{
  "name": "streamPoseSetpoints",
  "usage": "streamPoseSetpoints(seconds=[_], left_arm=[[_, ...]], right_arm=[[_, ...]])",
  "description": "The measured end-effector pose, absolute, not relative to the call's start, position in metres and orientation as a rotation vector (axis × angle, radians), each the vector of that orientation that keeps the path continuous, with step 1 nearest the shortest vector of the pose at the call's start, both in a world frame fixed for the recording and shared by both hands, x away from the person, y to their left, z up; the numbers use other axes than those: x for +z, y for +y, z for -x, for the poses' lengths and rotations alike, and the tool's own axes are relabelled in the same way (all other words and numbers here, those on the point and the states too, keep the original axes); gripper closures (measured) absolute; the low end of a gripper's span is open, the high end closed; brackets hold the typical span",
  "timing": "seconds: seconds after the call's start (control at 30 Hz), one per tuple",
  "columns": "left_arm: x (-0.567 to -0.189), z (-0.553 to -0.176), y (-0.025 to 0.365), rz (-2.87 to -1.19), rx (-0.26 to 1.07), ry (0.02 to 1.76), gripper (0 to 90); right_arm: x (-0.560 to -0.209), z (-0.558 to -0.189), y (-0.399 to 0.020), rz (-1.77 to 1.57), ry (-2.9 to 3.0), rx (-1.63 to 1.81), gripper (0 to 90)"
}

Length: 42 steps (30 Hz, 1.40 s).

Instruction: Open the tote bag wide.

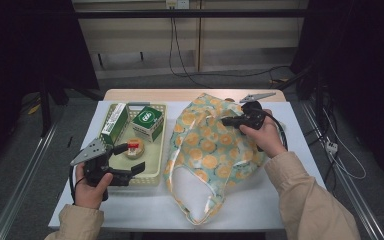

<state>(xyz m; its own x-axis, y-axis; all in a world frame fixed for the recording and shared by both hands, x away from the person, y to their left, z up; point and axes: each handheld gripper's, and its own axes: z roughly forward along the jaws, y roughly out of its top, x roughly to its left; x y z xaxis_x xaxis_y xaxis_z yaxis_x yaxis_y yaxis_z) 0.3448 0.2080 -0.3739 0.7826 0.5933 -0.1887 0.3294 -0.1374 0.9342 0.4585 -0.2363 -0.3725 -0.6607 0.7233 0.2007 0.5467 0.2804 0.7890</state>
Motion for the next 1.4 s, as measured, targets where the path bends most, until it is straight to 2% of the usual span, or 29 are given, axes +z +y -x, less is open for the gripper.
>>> streamPoseSetpoints(seconds=[0.57,0.97,1.13,1.4], left_arm=[[-0.375,-0.372,0.210,-1.790,0.288,0.751,4.6],[-0.378,-0.394,0.212,-1.813,0.303,0.794,4.7],[-0.379,-0.399,0.212,-1.827,0.262,0.840,4.7],[-0.364,-0.405,0.207,-1.828,0.290,0.788,4.8]], right_arm=[[-0.379,-0.450,-0.223,-1.175,2.388,1.340,89.9],[-0.371,-0.450,-0.206,-1.146,2.404,1.350,89.9],[-0.372,-0.450,-0.207,-1.155,2.395,1.356,89.9],[-0.370,-0.450,-0.209,-1.157,2.389,1.358,89.8]])
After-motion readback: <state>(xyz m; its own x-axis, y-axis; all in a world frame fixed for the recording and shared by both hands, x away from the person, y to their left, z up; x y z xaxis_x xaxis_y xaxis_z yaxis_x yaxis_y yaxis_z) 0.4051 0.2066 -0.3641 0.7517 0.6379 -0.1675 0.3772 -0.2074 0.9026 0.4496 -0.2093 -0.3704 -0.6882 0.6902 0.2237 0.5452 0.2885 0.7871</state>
